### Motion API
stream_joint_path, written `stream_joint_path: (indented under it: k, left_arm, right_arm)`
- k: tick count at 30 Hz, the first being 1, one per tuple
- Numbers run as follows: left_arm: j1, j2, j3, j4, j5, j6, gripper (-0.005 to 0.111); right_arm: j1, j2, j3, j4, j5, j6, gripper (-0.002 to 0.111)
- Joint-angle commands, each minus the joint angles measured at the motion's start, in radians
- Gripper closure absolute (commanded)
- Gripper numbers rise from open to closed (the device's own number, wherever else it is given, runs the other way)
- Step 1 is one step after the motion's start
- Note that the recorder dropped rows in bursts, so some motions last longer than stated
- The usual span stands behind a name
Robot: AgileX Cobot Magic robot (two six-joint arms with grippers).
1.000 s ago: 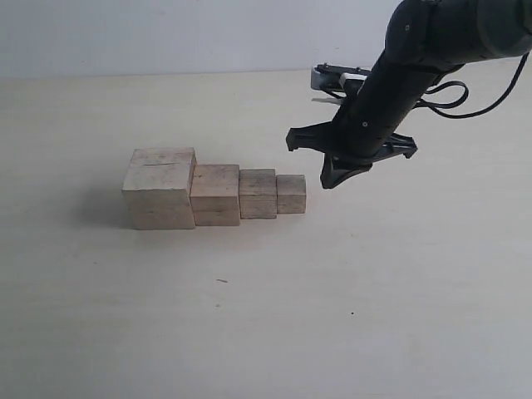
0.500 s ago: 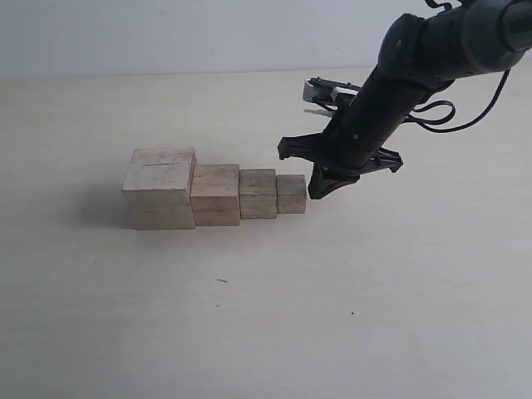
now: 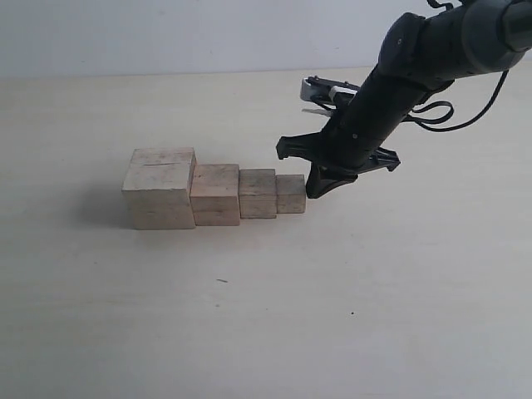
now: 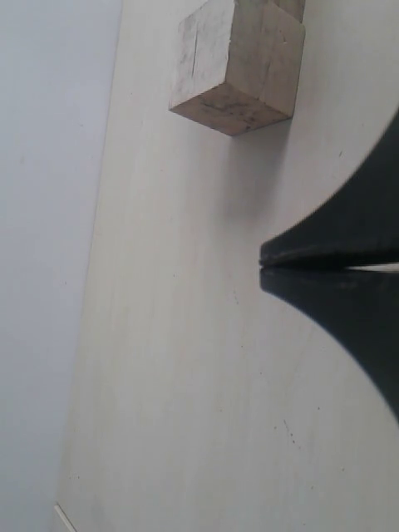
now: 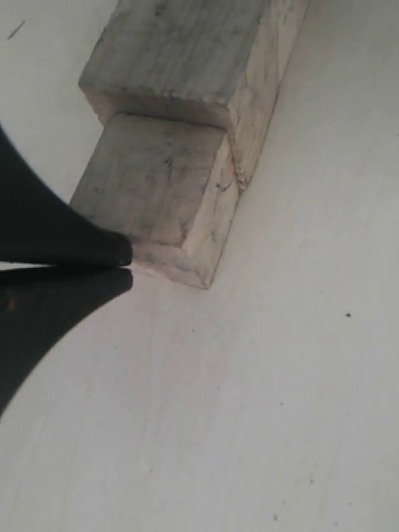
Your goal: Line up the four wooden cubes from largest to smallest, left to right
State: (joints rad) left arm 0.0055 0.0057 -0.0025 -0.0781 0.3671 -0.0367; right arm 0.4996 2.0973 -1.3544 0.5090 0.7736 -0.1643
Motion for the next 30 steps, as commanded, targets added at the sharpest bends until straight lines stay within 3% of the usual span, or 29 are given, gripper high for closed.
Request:
stream_joint_path:
  k: [1, 10, 17, 24, 30]
  left_arm:
    - [-0.006, -0.006, 0.003, -0.009, -0.011, 0.001, 0.107]
    - [-0.006, -0.006, 0.003, -0.009, -0.011, 0.001, 0.107]
    - [-0.006, -0.006, 0.003, -0.009, -0.011, 0.001, 0.107]
    - [-0.006, -0.006, 0.003, -0.009, -0.011, 0.001, 0.107]
    - [-0.006, -0.006, 0.003, -0.009, -0.011, 0.001, 0.107]
  right_arm:
    - [0.001, -0.001, 0.001, 0.015, -0.002, -0.013, 0.108]
    - [0.001, -0.001, 0.001, 0.000, -0.002, -0.013, 0.108]
    - [0.001, -0.047, 0.001, -0.176, -0.006, 0.096, 0.108]
    - [0.001, -0.150, 0.007, -0.185, -0.027, 0.095, 0.108]
    - [0.001, -0.414, 0.197, -0.133, -0.175, 0.095, 0.108]
